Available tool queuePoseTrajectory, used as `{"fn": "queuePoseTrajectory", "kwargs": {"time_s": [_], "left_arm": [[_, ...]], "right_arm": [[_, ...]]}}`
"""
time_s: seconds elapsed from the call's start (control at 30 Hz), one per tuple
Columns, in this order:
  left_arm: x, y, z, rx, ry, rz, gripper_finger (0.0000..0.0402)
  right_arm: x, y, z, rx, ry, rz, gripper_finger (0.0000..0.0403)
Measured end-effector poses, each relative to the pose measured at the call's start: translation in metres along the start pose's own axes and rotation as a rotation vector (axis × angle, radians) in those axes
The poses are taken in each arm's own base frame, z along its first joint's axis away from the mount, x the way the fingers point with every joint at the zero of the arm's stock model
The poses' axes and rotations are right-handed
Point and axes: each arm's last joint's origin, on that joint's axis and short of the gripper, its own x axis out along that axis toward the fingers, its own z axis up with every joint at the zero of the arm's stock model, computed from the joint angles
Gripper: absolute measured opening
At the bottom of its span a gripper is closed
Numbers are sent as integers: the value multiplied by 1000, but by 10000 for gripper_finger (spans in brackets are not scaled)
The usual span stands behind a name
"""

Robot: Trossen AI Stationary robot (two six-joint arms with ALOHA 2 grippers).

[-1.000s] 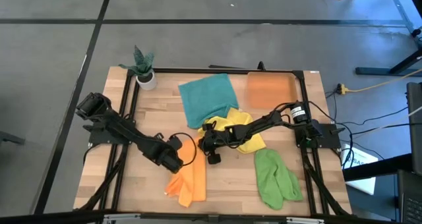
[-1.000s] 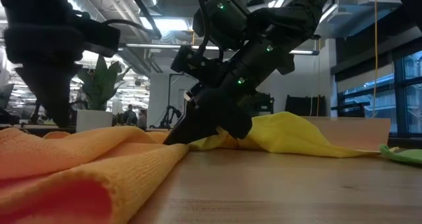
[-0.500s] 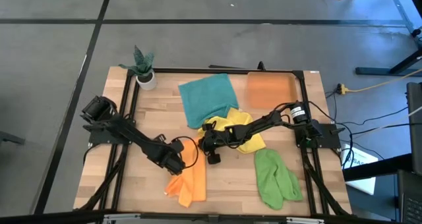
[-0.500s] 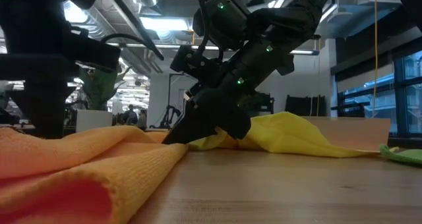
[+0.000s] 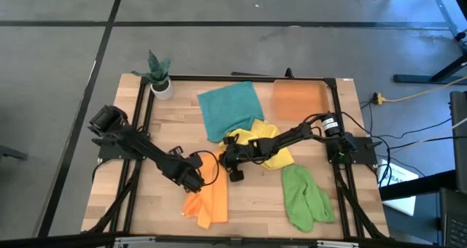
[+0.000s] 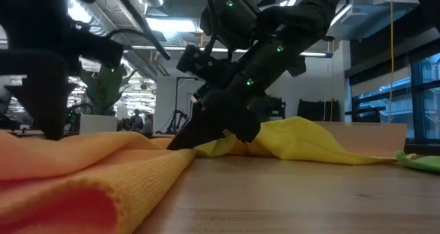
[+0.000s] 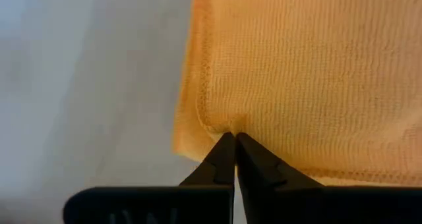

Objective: Roll microfiber towels into tight, uniform cylinder then place into a basket
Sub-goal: Roll the orange microfiber towel

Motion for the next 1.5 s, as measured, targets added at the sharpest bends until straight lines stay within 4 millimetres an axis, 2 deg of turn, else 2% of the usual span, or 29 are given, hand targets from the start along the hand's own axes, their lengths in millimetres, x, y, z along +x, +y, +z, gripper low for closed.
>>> {"fn": "queuePoseTrajectory", "kwargs": {"time_s": [0.1,0.23,0.53,0.77,1.07,1.5], "left_arm": [[-9,4,1,6,5,18,1],[-10,8,1,9,20,46,1],[-15,19,-4,70,45,138,0],[-15,22,-3,146,62,149,0],[-15,21,-3,148,60,146,11],[-15,25,-4,133,83,172,84]], "right_arm": [[-5,-3,13,-17,0,0,5],[-9,-3,29,-52,7,6,5],[-17,14,54,-141,-14,31,5],[-19,25,57,-186,4,-40,5],[-21,35,58,-203,6,-27,5],[-23,37,58,-213,24,-32,5]]}}
